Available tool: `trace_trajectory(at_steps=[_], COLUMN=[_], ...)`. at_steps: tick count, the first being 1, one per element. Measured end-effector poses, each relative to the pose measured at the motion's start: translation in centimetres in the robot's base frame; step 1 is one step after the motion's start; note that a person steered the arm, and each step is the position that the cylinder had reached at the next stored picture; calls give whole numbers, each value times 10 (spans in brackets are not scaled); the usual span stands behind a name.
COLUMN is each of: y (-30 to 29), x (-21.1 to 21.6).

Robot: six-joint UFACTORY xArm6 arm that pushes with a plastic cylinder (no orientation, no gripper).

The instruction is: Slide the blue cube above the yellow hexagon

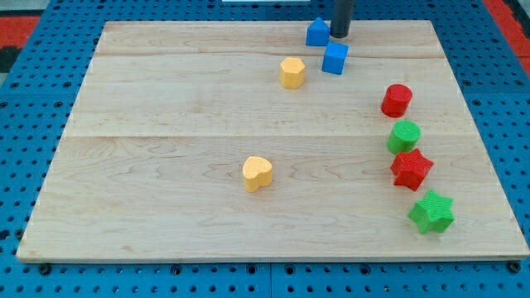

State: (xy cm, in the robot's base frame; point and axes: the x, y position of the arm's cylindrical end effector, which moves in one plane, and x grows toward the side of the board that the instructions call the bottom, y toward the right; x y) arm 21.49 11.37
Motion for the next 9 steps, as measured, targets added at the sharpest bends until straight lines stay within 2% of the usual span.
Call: trace_trajectory(at_steps=[3,4,5,6,8,9], y=[-22,9,46,32,-11,14], x=[-18,-8,55,68,36,59])
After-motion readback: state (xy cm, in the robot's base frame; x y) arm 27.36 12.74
